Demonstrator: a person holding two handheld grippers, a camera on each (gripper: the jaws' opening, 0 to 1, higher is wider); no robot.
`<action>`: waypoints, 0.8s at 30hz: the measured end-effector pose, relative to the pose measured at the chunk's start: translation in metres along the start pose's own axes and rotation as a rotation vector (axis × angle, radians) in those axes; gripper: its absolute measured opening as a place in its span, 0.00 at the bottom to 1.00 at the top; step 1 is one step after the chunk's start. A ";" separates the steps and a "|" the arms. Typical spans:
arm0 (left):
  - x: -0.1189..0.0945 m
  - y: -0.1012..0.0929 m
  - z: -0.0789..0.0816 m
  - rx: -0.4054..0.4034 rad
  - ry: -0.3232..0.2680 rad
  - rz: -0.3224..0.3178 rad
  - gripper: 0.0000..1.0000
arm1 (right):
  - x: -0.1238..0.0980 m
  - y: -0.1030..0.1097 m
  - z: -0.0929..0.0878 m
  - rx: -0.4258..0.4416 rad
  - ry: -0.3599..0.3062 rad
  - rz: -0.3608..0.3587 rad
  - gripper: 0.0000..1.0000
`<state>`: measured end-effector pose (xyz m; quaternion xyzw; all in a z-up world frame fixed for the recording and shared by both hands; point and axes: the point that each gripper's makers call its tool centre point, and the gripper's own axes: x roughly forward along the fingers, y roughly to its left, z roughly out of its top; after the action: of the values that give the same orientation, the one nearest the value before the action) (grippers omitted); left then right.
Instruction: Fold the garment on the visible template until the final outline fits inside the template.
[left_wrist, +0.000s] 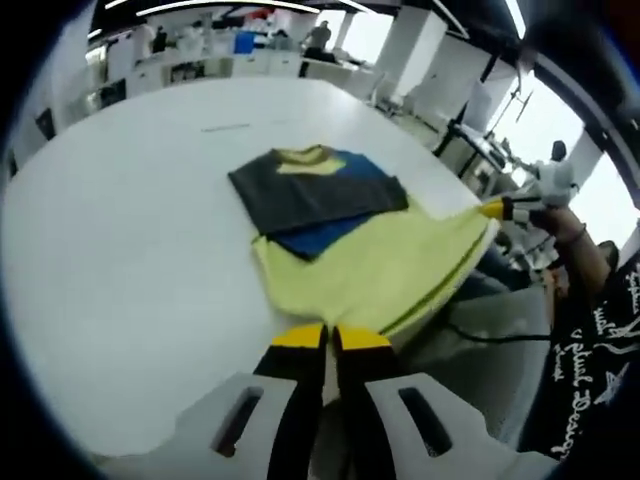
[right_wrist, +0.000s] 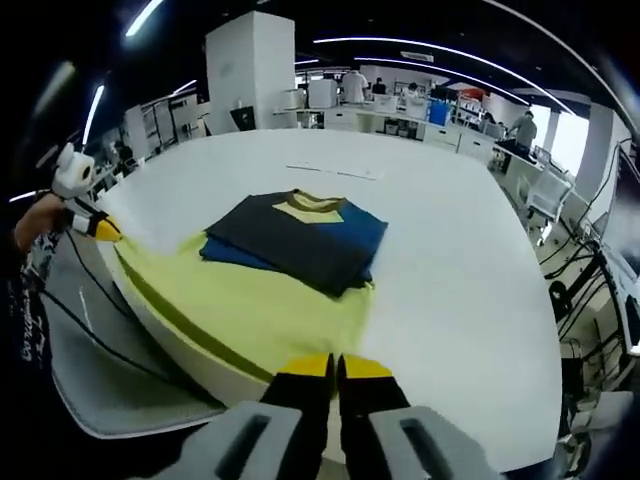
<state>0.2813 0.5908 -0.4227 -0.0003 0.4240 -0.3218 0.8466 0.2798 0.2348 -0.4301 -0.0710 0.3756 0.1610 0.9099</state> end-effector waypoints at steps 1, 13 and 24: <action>0.000 -0.002 0.003 0.002 -0.006 -0.001 0.00 | 0.000 -0.001 0.003 -0.003 -0.003 0.000 0.00; -0.004 0.001 0.036 0.012 -0.056 0.007 0.00 | 0.007 -0.008 0.043 -0.071 -0.043 0.002 0.00; 0.001 0.009 0.067 0.043 -0.087 0.034 0.00 | 0.021 -0.019 0.077 -0.117 -0.068 0.005 0.00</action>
<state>0.3351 0.5790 -0.3826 0.0110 0.3797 -0.3161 0.8694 0.3513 0.2417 -0.3901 -0.1176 0.3344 0.1874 0.9161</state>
